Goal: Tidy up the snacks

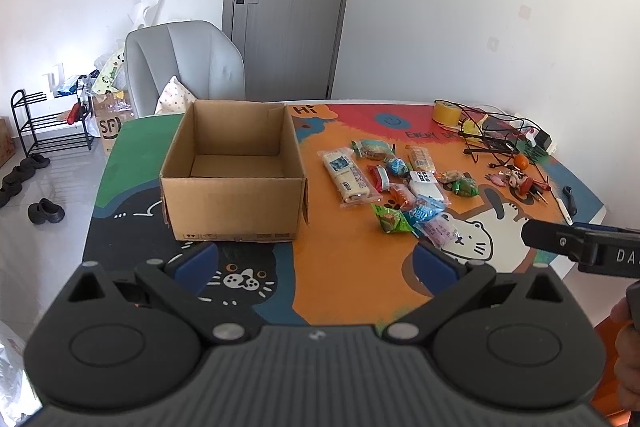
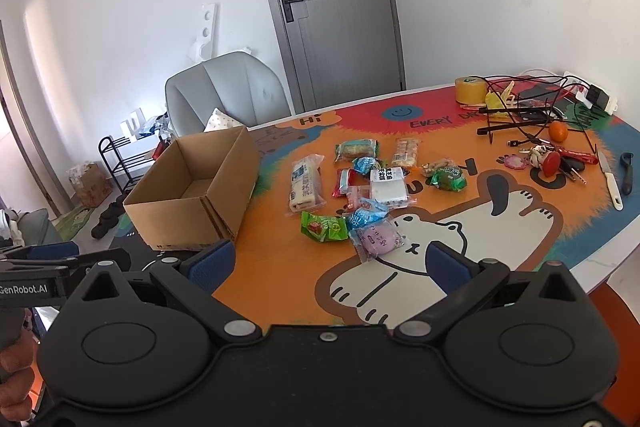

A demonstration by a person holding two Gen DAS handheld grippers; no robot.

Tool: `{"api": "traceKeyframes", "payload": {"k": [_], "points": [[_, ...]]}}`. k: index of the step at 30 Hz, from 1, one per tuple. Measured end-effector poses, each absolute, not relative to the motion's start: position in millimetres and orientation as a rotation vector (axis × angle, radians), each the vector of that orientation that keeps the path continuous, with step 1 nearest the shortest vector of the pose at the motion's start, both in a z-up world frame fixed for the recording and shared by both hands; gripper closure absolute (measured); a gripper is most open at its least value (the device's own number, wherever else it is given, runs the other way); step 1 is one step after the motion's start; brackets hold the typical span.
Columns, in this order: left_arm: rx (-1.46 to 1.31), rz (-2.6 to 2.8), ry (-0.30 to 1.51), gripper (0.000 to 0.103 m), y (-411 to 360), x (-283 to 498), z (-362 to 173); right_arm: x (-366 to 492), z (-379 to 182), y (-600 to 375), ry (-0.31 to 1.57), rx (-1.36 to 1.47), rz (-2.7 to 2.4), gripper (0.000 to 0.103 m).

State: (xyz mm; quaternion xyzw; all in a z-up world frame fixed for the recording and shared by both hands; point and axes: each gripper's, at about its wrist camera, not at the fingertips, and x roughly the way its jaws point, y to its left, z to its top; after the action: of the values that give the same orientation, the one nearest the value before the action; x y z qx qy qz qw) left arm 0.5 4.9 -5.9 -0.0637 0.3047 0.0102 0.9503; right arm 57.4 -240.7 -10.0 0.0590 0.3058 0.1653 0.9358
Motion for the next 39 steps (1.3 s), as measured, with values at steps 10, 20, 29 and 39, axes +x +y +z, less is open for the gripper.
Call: {"api": "traceKeyframes", "payload": {"k": [10,20,29,39], "points": [[-0.135,0.022,0.616,0.0,5.9,0.7,-5.9,58.0,-8.1,-241.4,0.62,0.111,0.331,0.0],[-0.134,0.02,0.615,0.0,4.9,1.1,-5.4,58.0,-7.4,-243.1,0.616,0.109,0.33,0.0],[-0.136,0.017,0.611,0.0,5.7,0.7,-4.1,60.0,-7.0,-247.2,0.611,0.111,0.323,0.0],[-0.137,0.015,0.612,0.0,5.1,0.5,-3.6,59.8,-8.5,-245.7,0.614,0.106,0.324,0.0]]}}
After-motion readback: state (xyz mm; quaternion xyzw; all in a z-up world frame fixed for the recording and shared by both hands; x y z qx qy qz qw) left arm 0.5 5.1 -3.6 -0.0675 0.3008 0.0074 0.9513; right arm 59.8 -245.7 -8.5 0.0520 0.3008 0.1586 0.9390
